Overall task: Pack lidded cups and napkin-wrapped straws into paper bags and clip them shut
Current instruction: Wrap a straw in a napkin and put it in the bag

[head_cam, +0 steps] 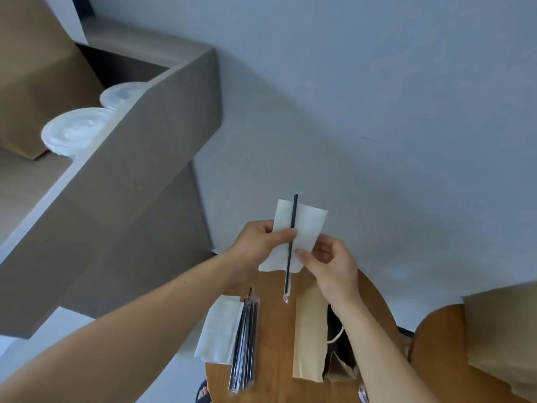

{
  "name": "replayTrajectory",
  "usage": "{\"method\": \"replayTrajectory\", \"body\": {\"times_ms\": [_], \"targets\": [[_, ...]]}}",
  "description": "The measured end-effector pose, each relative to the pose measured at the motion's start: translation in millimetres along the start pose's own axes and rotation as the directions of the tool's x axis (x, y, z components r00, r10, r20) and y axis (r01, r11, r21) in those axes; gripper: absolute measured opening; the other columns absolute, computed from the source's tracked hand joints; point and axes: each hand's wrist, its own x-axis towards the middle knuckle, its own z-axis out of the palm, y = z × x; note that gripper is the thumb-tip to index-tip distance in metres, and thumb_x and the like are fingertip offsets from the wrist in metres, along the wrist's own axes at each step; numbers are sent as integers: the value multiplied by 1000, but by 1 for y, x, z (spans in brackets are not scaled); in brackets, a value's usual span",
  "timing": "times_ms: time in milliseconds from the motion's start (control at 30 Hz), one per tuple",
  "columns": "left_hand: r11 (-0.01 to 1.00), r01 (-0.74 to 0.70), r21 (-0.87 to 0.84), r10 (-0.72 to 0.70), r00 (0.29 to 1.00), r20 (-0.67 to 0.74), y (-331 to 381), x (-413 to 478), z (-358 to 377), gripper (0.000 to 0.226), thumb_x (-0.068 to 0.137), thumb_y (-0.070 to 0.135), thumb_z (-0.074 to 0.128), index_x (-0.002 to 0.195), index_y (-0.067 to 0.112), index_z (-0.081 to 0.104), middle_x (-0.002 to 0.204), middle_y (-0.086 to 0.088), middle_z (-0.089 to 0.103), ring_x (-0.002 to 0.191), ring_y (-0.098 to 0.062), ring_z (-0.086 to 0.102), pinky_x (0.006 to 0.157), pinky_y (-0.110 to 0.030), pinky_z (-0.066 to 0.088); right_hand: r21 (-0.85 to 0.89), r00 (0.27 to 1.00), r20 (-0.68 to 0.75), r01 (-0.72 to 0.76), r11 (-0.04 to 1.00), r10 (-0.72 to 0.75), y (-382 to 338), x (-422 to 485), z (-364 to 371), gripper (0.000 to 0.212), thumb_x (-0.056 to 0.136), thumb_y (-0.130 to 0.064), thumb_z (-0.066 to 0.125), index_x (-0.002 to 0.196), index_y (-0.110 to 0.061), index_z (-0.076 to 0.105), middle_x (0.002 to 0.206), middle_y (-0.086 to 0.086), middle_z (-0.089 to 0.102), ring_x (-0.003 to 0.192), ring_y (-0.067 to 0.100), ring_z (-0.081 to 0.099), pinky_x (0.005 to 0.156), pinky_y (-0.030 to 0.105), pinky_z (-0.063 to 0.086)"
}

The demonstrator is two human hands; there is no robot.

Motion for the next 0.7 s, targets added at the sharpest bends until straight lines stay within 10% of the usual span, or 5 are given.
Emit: {"method": "replayTrajectory", "body": {"times_ms": [167,533,700], "targets": [[999,-53,10,52,992,117,30,-2,29,31,87,30,72,105,5,72,104,-13,74,96,-32,71,87,-47,57,175,974,216,35,984,-73,-32,6,-38,34,65,-45,84,94,-29,75,96,-4,76,89,15,73,68,23,57],[989,-84,122,67,988,142,23,11,81,17,96,22,59,108,17,71,75,5,72,62,-10,66,54,-22,51,-25,999,15,42,999,-41,-29,11,-106,10,78,-19,81,82,-23,72,81,-13,75,75,8,72,61,25,57],[683,-45,729,-253,922,294,-38,8,69,55,88,26,67,140,20,50,117,5,64,96,-5,63,72,-14,48,38,939,-344,22,999,-7,-22,40,-117,9,81,-18,74,74,-20,68,67,-12,70,60,2,65,50,19,47]]}}
